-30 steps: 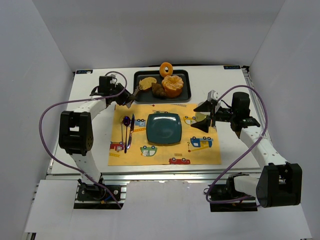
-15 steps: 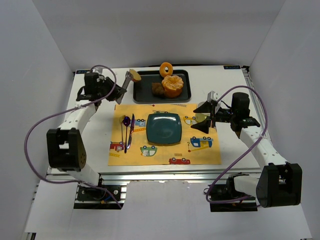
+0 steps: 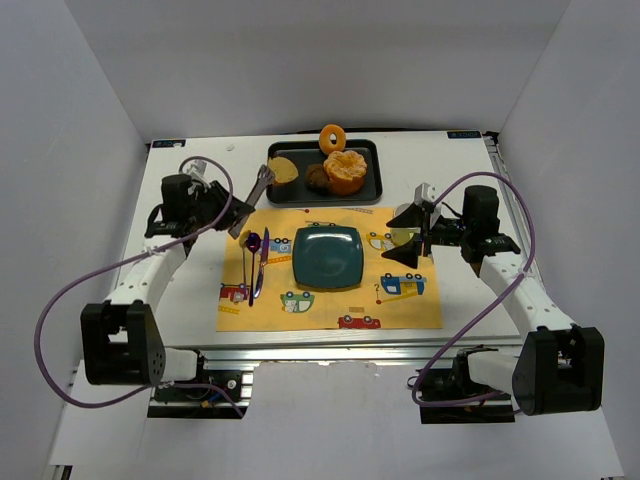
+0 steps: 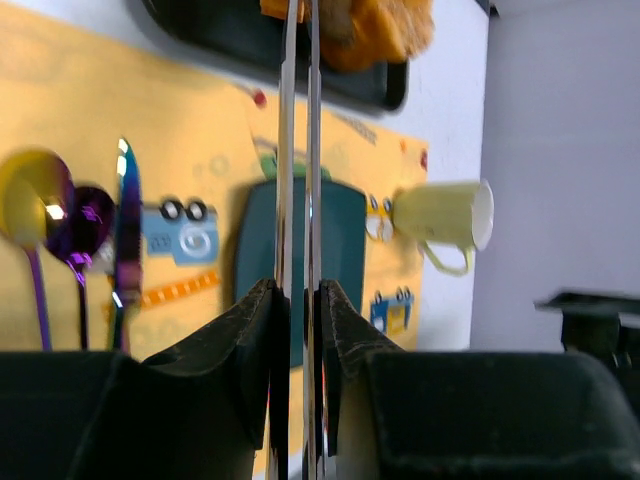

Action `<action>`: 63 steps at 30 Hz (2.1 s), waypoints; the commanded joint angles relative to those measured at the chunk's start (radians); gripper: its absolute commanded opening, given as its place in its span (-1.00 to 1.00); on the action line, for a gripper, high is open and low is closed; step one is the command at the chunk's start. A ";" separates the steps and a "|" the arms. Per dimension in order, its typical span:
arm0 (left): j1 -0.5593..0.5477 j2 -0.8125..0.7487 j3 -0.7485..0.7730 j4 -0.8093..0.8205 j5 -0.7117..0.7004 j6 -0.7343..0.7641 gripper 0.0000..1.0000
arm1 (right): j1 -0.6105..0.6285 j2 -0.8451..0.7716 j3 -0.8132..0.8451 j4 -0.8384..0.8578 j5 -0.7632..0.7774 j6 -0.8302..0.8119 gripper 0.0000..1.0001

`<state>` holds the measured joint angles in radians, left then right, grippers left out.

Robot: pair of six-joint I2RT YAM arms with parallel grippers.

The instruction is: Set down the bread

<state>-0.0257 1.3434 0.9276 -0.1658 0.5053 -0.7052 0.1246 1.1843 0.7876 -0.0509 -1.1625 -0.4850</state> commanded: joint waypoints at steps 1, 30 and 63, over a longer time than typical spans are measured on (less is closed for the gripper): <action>-0.016 -0.163 -0.047 0.023 0.128 -0.010 -1.00 | -0.006 -0.026 0.032 -0.021 -0.022 -0.023 0.72; -0.269 -0.551 -0.447 -0.138 0.130 -0.180 -1.00 | -0.011 -0.002 0.071 -0.053 -0.008 -0.055 0.72; -0.212 -0.371 -0.058 -0.433 -0.595 0.105 -1.00 | -0.013 -0.002 0.047 -0.053 -0.029 -0.072 0.72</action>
<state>-0.2790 0.9691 0.8051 -0.5789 0.1360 -0.6846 0.1173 1.1885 0.8230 -0.1066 -1.1625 -0.5407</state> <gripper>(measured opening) 0.117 0.858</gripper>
